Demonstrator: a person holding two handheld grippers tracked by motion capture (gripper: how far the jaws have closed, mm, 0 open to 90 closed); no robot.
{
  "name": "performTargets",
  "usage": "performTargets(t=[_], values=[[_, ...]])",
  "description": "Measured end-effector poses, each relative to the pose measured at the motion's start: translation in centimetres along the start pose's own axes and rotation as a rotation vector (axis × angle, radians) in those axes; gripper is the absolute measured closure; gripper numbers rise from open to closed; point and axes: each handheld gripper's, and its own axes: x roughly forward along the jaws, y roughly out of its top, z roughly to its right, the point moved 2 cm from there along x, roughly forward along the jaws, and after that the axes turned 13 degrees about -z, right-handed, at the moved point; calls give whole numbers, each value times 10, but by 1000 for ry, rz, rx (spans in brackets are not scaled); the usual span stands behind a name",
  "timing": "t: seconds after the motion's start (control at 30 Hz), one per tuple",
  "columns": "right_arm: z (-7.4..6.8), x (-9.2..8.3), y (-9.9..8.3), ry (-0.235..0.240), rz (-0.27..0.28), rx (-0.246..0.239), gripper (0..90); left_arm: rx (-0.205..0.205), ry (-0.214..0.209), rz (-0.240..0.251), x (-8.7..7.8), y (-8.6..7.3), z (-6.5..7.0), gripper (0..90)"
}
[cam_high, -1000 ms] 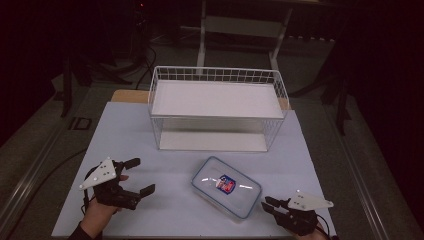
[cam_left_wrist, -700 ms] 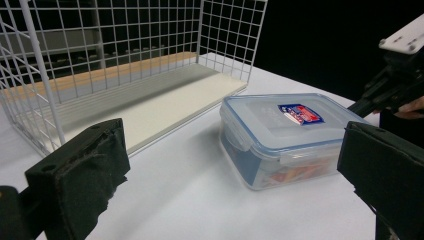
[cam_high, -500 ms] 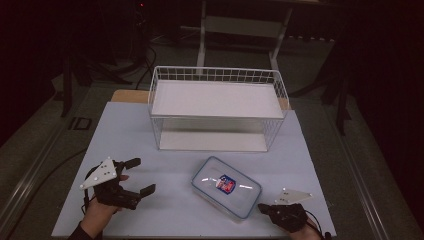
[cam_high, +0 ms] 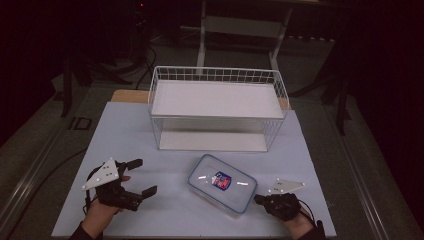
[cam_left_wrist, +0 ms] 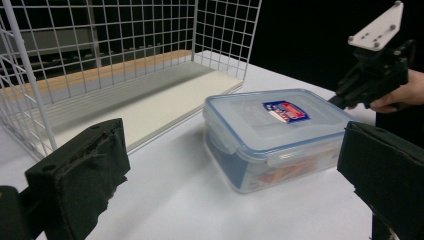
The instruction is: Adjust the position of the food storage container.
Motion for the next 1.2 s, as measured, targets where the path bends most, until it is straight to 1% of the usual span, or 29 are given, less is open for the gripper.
performTargets(t=[0.1, 0.2, 0.23, 0.27, 0.33, 0.4, 0.47, 0.5, 0.53, 0.57, 0.6, 0.63, 0.67, 0.77, 0.83, 0.87, 0.9, 0.97, 1.0, 1.07, 1.2], values=[[3, 4, 7, -8, 2, -4, 900, 0, 0, 0, 0, 0, 0, 0], [5, 7, 10, -12, -3, 4, 900, -1, -4, -2, 1, -1, 0, 0], [5, 7, 10, 2, -9, 13, 900, 1, -3, -2, 0, -1, 0, 0], [4, 7, 9, 3, -14, 13, 900, 1, -3, -1, 0, -1, 0, 0], [-1, 6, 6, 9, -28, 4, 900, 0, -2, 1, 0, -1, 0, 0], [-6, 4, 4, 17, -27, -2, 900, -2, -3, 2, 0, -1, 0, 0], [-12, 1, 2, 39, -24, 4, 900, 3, -2, 0, 0, -1, 0, 0], [-17, 0, 1, 48, -25, -6, 900, 4, -2, -1, 0, -1, 0, 0], [-17, 0, 1, 48, -25, -6, 900, 4, -2, -1, 0, -1, 0, 0], [-20, 0, 0, 56, -28, -10, 900, 4, -1, -1, 0, 0, 0, 0], [-30, 1, -2, 76, -47, -20, 900, 4, -1, -1, 0, -1, 0, 0], [-34, 2, -3, 89, -52, -26, 900, 3, -1, -1, 0, 0, 0, 0], [-40, 3, -2, 101, -55, -35, 900, 3, -1, -1, 0, 0, 0, 0], [-50, 5, 1, 136, -46, -50, 900, 5, -1, -3, 1, 0, 0, 0], [-58, 8, 4, 154, -51, -75, 900, 6, 0, -4, 1, 0, 0, 0], [-61, 10, 6, 154, -54, -86, 900, 5, 0, -3, 1, 0, 0, 0], [-64, 12, 8, 163, -54, -89, 900, 4, 0, -2, 1, 0, 0, 0], [-65, 14, 10, 163, -53, -96, 900, 3, 0, -4, 1, -1, -1, 0], [-68, 18, 13, 144, -56, -107, 900, 2, -1, -3, 1, -1, -1, 0], [-69, 21, 15, 131, -64, -111, 899, 3, 0, -3, 1, -1, -1, 0], [-69, 23, 15, 132, -75, -105, 900, 3, -2, -2, 1, -1, -1, 0]])
